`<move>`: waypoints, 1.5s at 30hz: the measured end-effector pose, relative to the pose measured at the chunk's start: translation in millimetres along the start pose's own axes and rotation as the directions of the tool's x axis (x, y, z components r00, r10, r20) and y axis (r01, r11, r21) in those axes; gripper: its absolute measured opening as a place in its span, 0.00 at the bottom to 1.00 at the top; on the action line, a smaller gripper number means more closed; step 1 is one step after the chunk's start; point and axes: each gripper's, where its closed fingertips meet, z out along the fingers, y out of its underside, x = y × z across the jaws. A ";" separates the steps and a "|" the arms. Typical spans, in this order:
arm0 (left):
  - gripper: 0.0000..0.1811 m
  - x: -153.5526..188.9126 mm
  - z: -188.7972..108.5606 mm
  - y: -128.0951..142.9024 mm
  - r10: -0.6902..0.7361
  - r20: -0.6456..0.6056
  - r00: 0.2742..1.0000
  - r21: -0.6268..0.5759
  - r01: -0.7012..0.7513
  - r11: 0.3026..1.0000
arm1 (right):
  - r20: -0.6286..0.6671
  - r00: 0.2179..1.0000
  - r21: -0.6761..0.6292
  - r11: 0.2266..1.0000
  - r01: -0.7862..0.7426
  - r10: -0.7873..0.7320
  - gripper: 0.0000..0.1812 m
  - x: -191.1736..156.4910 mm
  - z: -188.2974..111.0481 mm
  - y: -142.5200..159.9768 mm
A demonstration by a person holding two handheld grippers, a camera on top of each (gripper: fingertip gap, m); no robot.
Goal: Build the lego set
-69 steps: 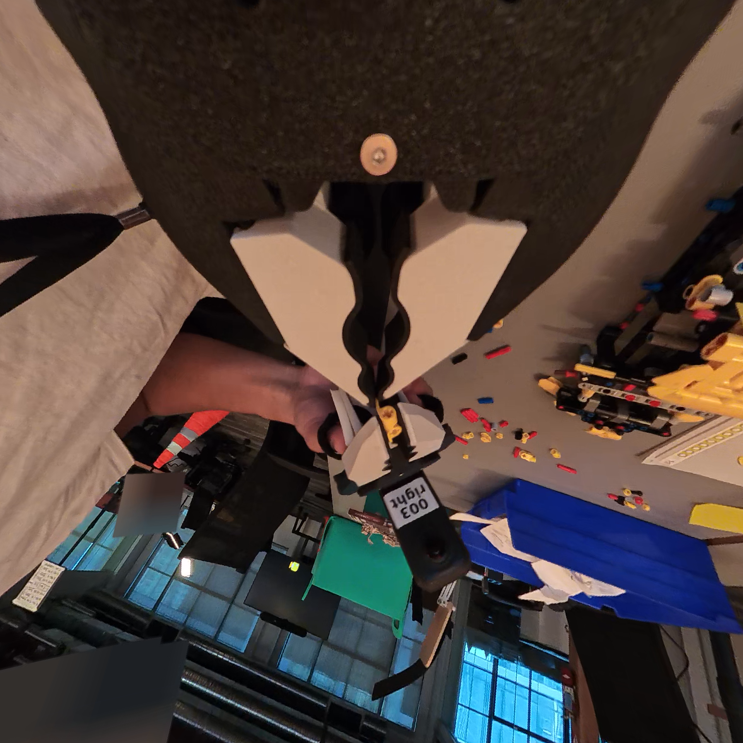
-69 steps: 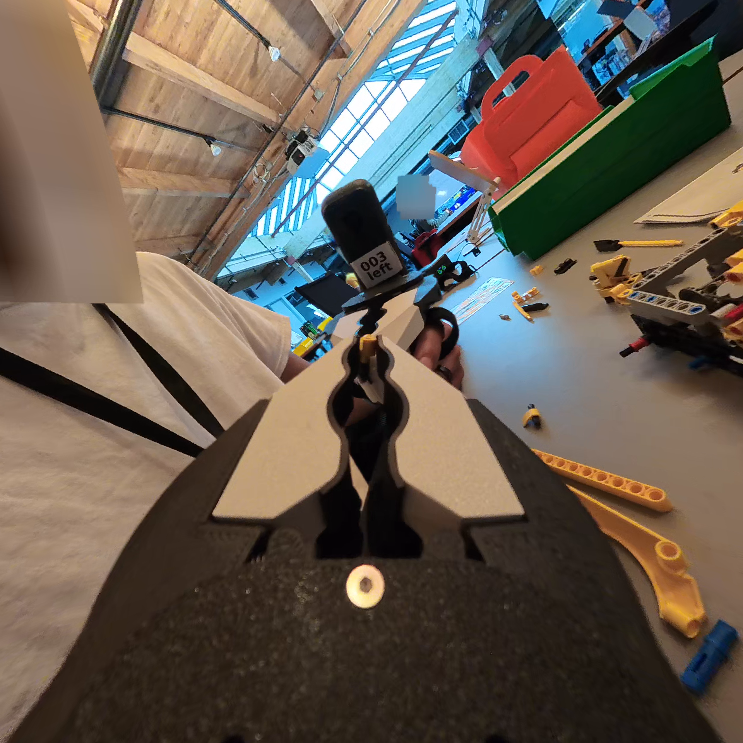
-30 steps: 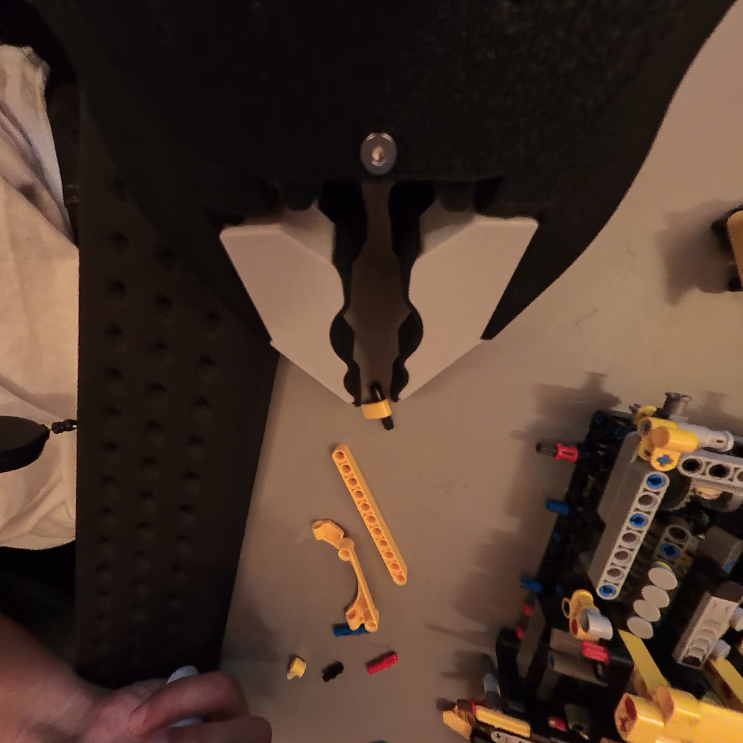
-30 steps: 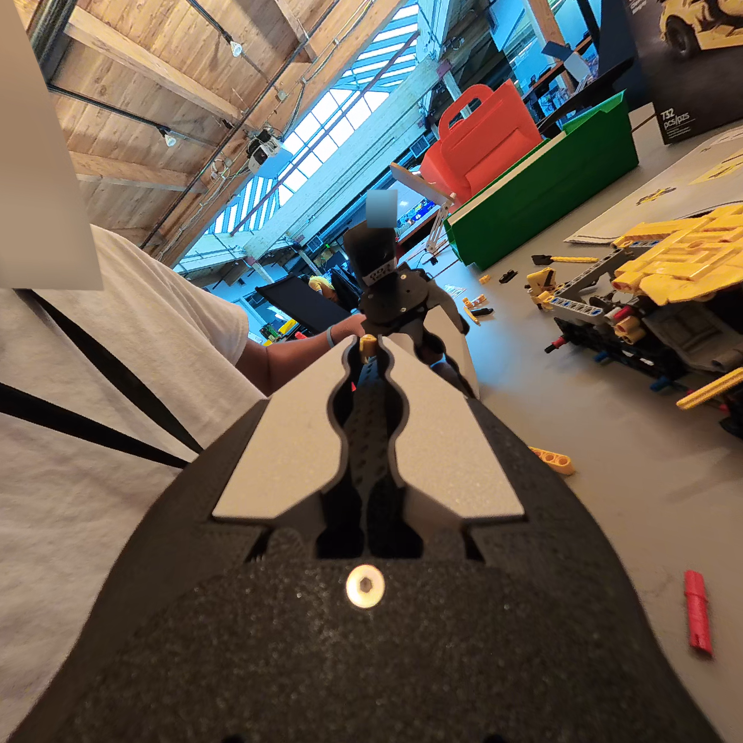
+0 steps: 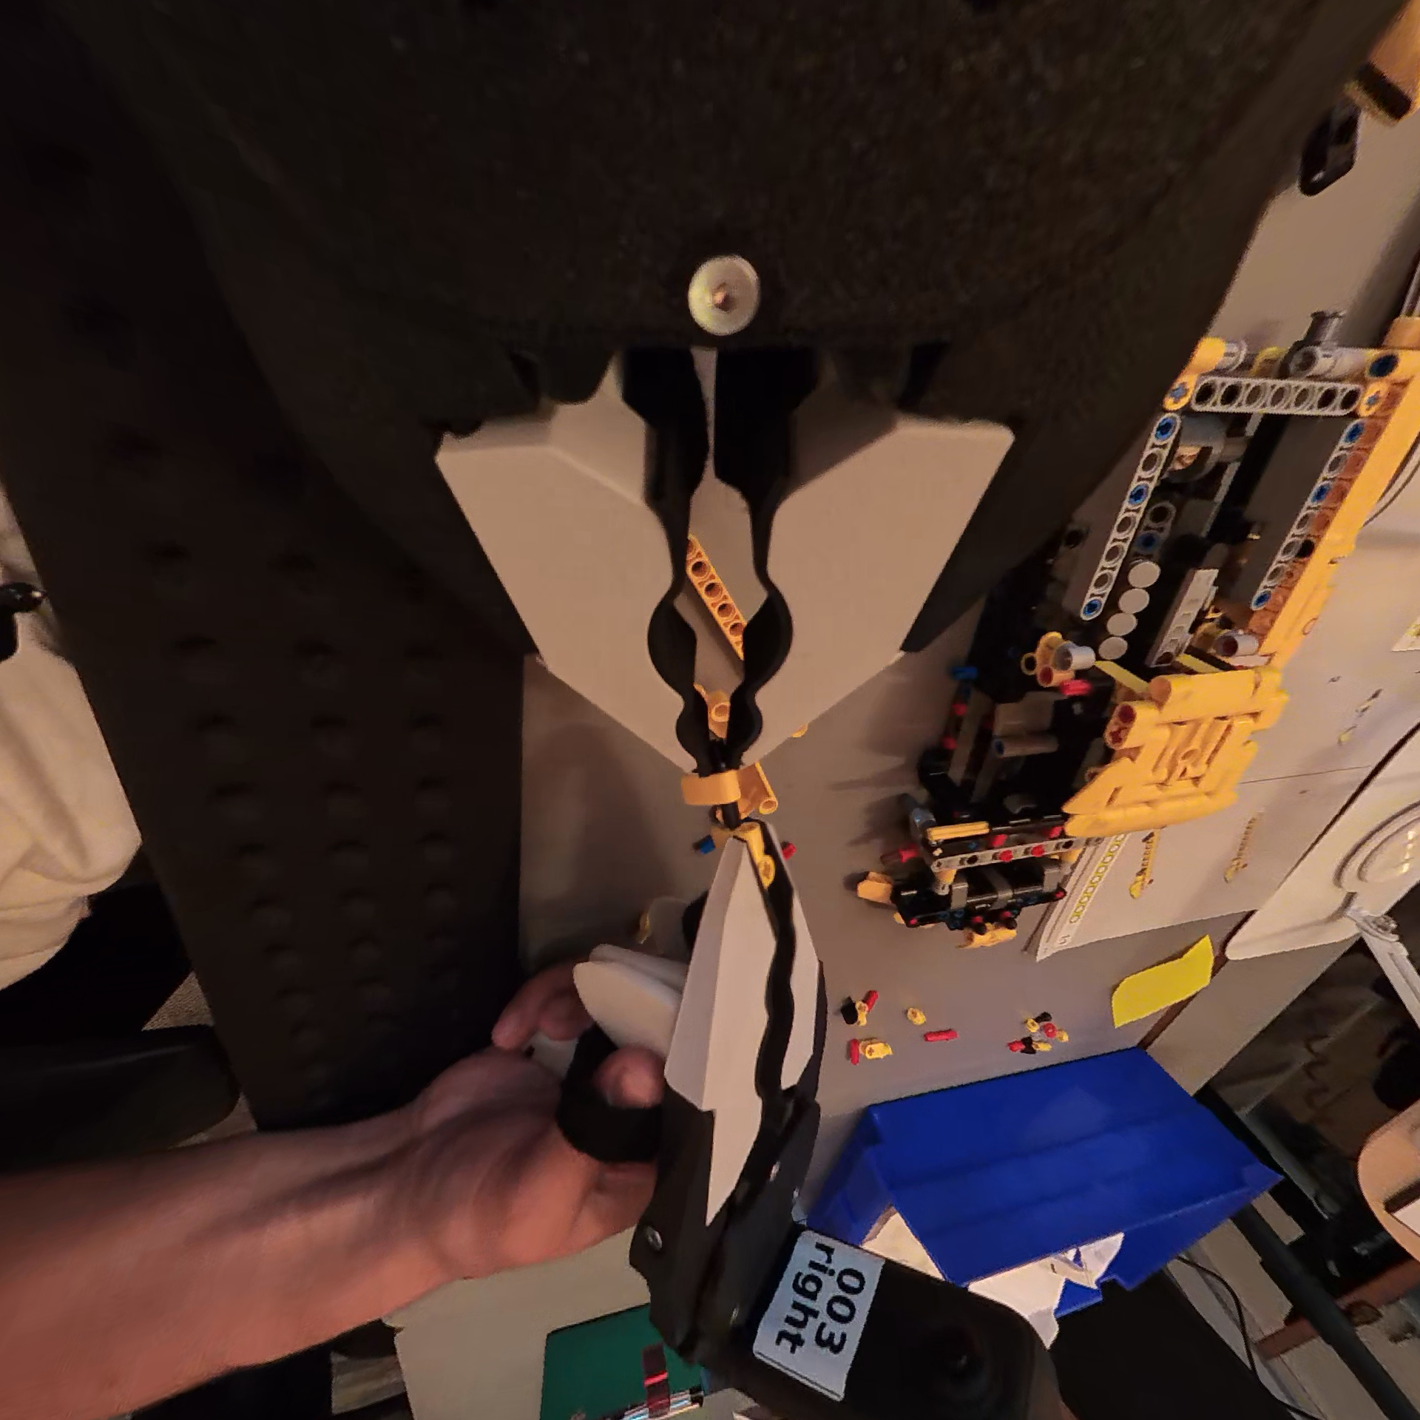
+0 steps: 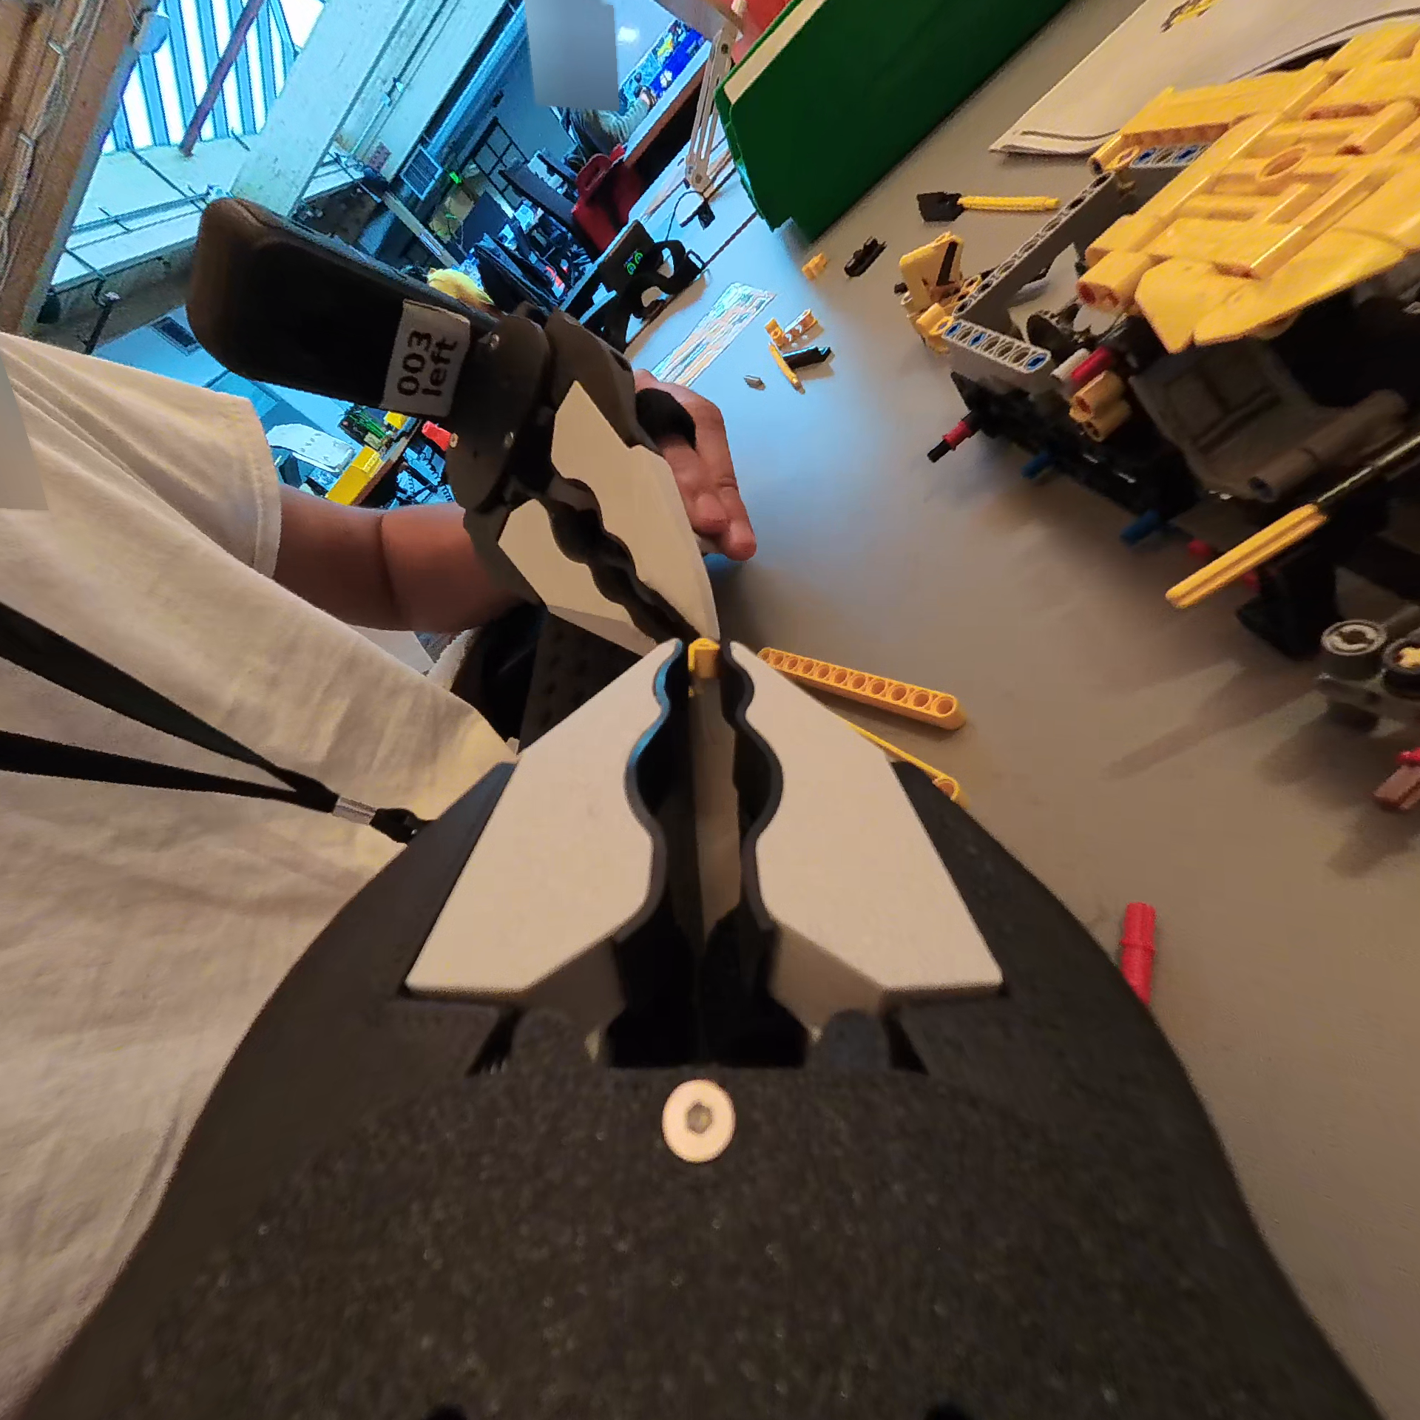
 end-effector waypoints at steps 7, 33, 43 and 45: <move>0.02 -2.9 0.4 2.7 0.024 0.026 0.999 -0.018 -0.024 1.000 | -0.012 1.000 -0.016 1.000 -0.008 0.008 0.03 3.1 0.7 2.6; 0.02 -3.8 -0.7 -1.6 0.021 0.036 0.999 -0.009 -0.020 1.000 | 0.039 0.997 -0.001 0.997 -0.073 0.073 0.03 1.1 2.5 1.3; 0.01 -4.9 -1.4 -3.3 -0.008 0.028 1.000 0.004 0.008 1.000 | 0.035 0.997 0.004 0.997 -0.074 0.074 0.03 1.1 4.2 0.4; 0.01 -4.8 -1.5 -2.8 -0.010 0.027 1.000 0.003 0.010 1.000 | 0.022 0.998 0.001 0.998 -0.064 0.064 0.03 1.3 5.4 1.0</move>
